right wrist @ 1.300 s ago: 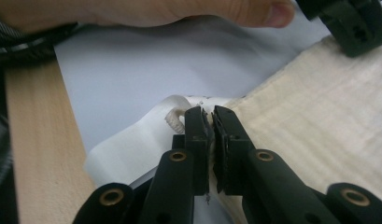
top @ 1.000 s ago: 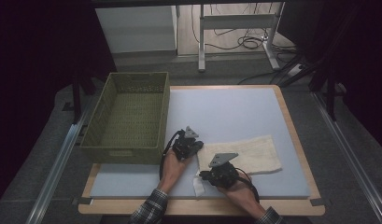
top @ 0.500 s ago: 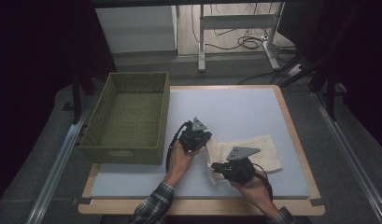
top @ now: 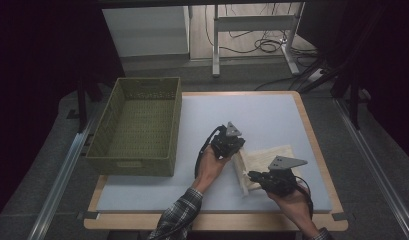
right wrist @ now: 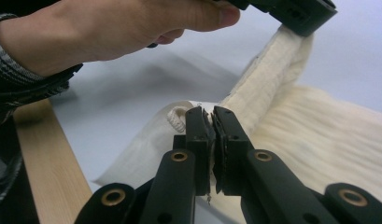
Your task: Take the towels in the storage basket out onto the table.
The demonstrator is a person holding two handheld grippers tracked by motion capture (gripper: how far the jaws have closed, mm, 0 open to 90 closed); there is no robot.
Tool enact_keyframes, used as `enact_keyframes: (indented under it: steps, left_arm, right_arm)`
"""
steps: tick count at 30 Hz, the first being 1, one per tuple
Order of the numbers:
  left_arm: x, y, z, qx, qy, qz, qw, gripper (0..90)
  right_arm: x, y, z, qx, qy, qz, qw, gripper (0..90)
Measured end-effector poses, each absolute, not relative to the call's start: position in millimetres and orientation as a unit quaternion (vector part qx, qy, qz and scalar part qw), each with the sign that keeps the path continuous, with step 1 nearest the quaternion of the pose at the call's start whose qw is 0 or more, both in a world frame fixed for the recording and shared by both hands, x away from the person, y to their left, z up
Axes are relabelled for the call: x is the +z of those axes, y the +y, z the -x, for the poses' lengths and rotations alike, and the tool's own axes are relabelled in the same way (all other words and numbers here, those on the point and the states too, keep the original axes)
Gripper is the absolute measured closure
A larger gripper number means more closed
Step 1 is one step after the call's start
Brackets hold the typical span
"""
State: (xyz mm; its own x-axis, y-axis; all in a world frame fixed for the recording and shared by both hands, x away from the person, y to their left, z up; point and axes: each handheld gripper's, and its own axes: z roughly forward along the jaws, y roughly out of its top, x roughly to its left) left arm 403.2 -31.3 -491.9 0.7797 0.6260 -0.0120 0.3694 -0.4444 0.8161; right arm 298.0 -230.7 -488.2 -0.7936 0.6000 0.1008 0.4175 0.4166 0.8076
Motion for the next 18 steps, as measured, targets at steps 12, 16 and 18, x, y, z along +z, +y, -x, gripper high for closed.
enact_keyframes:
  steps: [12, 16, 18]
  left_arm:
    - [-492.9, -87.1, -419.0, 0.136, 0.262, -0.851, 0.435, 85.8]
    - [-491.9, -100.6, -422.6, 0.134, 0.251, -0.855, 0.433, 85.8]
    - [-490.8, -108.4, -424.1, 0.134, 0.247, -0.855, 0.435, 85.9]
  right_arm:
    - [-493.6, -288.5, -298.7, 0.442, 0.812, -0.360, 0.124, 85.4]
    - [-494.7, -302.3, -298.9, 0.440, 0.807, -0.373, 0.129, 85.4]
    - [-494.2, -309.8, -298.5, 0.440, 0.803, -0.381, 0.131, 85.4]
